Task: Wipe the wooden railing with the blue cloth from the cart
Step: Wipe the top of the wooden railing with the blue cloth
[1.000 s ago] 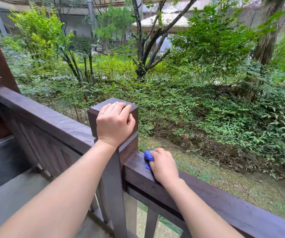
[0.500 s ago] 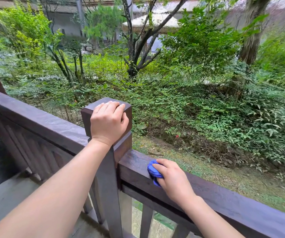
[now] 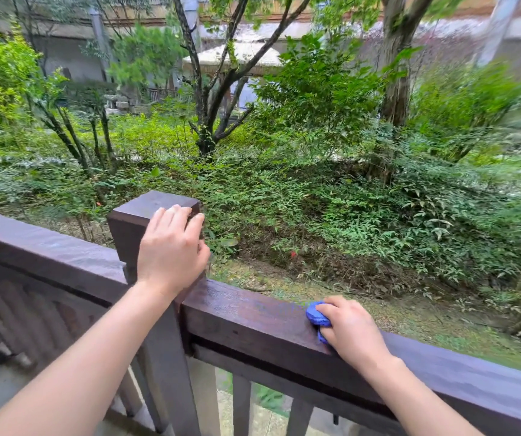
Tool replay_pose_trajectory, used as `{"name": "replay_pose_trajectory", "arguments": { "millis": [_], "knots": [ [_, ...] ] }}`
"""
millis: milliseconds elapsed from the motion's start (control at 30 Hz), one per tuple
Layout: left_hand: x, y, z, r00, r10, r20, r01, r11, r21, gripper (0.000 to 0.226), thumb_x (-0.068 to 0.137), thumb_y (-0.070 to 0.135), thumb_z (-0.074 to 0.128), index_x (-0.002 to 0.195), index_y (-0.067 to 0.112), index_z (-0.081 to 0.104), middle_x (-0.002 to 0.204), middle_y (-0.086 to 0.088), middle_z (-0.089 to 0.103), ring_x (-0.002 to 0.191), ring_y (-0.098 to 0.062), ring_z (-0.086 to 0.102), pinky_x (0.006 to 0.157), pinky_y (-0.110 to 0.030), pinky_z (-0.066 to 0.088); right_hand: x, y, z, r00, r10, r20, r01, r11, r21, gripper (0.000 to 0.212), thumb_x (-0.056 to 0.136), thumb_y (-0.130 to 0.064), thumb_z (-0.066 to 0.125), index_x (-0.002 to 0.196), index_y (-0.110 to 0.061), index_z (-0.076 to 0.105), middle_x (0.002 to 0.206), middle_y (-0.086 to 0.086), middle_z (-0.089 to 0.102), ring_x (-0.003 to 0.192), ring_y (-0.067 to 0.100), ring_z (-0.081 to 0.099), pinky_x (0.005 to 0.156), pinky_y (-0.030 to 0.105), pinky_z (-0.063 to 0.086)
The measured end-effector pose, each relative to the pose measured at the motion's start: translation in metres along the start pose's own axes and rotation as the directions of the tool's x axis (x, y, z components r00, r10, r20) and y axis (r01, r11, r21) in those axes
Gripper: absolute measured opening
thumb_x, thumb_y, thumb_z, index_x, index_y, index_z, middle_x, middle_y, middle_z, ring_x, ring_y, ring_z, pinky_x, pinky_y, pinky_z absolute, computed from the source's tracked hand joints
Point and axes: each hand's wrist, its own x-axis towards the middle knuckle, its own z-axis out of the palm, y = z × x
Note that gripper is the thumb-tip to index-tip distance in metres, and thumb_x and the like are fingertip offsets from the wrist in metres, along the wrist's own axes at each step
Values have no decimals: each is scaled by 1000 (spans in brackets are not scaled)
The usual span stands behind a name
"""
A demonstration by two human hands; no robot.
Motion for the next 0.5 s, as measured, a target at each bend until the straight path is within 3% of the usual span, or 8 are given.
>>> {"name": "replay_pose_trajectory", "arguments": {
  "millis": [133,367,500],
  "knots": [
    [-16,56,2,994,85,65,-80,993,-84,49,78,26,51,121,7,68,124,-21,66,120,-38,60,111,-55,42,-13,16,-15,996,78,-48,-75,996,57,33,72,-27,60,105,-27,64,112,-4,62,97,27,56,83,35,46],
    [-30,124,8,967,81,244,-47,989,-144,53,82,27,68,131,8,62,134,-25,61,129,-39,54,112,-58,40,-38,33,-47,973,115,-202,-92,989,117,34,68,-22,63,102,-27,67,107,-5,65,90,27,59,78,34,49],
    [-37,159,10,955,85,285,-40,986,-160,60,87,37,62,142,13,53,147,-21,51,141,-36,43,119,-57,29,-56,52,-62,961,147,-236,-110,981,162,38,71,-21,64,109,-28,66,109,-6,64,93,26,59,81,33,48]
  ]
}}
